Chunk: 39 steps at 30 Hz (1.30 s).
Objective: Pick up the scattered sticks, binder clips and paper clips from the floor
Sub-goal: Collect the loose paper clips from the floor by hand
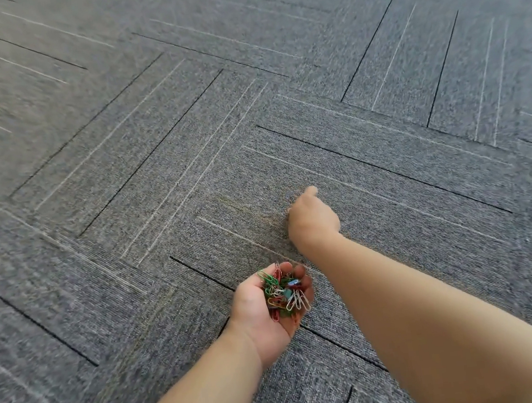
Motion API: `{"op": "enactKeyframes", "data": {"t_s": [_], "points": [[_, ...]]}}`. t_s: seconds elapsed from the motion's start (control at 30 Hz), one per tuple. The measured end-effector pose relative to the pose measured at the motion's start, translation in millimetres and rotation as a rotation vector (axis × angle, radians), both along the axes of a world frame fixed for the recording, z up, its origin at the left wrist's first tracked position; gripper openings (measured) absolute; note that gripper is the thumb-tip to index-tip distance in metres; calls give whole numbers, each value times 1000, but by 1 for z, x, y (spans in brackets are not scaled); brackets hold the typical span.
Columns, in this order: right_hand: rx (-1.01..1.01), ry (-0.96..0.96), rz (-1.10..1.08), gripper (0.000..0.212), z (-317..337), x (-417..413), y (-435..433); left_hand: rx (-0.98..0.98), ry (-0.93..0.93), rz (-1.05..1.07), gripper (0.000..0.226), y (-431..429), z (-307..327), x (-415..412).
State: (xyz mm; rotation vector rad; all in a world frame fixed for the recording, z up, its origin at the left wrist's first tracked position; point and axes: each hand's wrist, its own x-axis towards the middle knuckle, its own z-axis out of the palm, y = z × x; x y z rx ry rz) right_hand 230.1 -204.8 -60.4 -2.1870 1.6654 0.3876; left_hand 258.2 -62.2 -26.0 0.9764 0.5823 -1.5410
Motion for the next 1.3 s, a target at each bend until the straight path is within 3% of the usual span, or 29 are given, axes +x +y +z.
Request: {"op": "enactKeyframes", "data": {"t_s": [0.17,0.23,0.33,0.53,0.73,0.97,1.3], "points": [[35,-90,-111,38,5,-8,-5,22,-22,-21,36,-8,4,-1],[52,-137,-53,34,5,-13,-8,19,-29,-38,35,-12,3,-1],[223,-281,-58,28,8,-32,-8,43,-77,-59,34,-22,5,-1],[347,-781,-555,28,79,-127,15,64,-97,-118,31,-36,71,-41],[466,-942,-895,26,181,-233,61,52,-174,-351,32,-46,192,-113],[529,-1288,-1660,29,344,-349,99,105,-170,-548,29,-47,343,-236],[436,-1565,-1904,34,657,-515,145,54,-76,-681,27,-40,643,-438]]}}
